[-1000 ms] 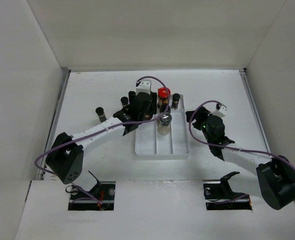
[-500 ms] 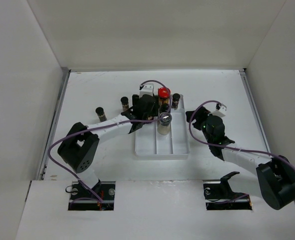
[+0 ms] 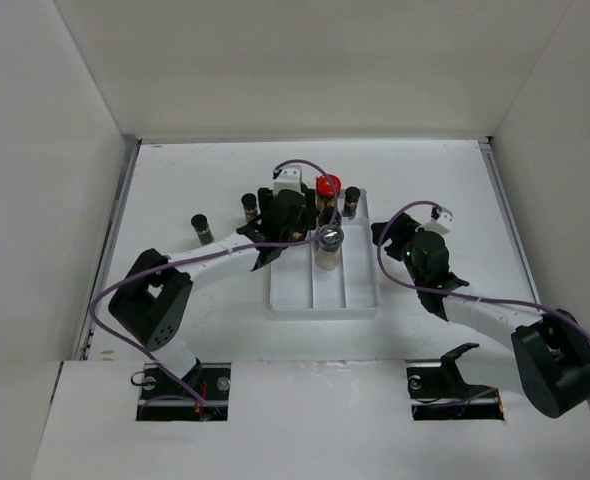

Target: Organize the condiment bottles

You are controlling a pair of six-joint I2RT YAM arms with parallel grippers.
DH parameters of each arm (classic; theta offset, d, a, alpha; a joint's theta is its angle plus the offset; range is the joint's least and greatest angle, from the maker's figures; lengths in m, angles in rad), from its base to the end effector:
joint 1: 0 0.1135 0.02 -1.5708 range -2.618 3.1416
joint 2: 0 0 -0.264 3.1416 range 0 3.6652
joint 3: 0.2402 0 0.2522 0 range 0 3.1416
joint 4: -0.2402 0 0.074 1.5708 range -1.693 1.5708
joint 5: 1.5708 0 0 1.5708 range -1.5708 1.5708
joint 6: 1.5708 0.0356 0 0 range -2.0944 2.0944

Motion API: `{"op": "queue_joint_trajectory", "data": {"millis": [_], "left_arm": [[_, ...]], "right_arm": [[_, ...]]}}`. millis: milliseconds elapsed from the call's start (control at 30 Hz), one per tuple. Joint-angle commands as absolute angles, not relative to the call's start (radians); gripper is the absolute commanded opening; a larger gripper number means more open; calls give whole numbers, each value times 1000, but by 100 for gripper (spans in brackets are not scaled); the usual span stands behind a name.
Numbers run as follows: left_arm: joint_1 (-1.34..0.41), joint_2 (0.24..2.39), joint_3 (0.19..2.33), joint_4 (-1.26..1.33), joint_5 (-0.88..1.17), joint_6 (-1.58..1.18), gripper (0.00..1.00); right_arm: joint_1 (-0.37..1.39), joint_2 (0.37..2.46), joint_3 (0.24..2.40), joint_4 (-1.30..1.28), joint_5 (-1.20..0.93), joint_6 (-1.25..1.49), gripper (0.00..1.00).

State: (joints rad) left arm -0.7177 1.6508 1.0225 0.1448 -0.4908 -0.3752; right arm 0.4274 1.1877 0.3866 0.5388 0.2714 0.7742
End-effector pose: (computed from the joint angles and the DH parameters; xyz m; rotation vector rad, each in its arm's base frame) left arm 0.2881 -0.2293 0.2322 0.0420 1.9982 -0.1978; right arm 0.2219 0.0906 0.1961 0.5113 1.7933 0.5952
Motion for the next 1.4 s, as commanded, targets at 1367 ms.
{"op": "queue_joint_trajectory", "data": {"millis": [1367], "left_arm": [[-412, 1698, 1082, 133, -462, -440, 44]], "right_arm": [[441, 1203, 420, 600, 262, 758, 77]]}}
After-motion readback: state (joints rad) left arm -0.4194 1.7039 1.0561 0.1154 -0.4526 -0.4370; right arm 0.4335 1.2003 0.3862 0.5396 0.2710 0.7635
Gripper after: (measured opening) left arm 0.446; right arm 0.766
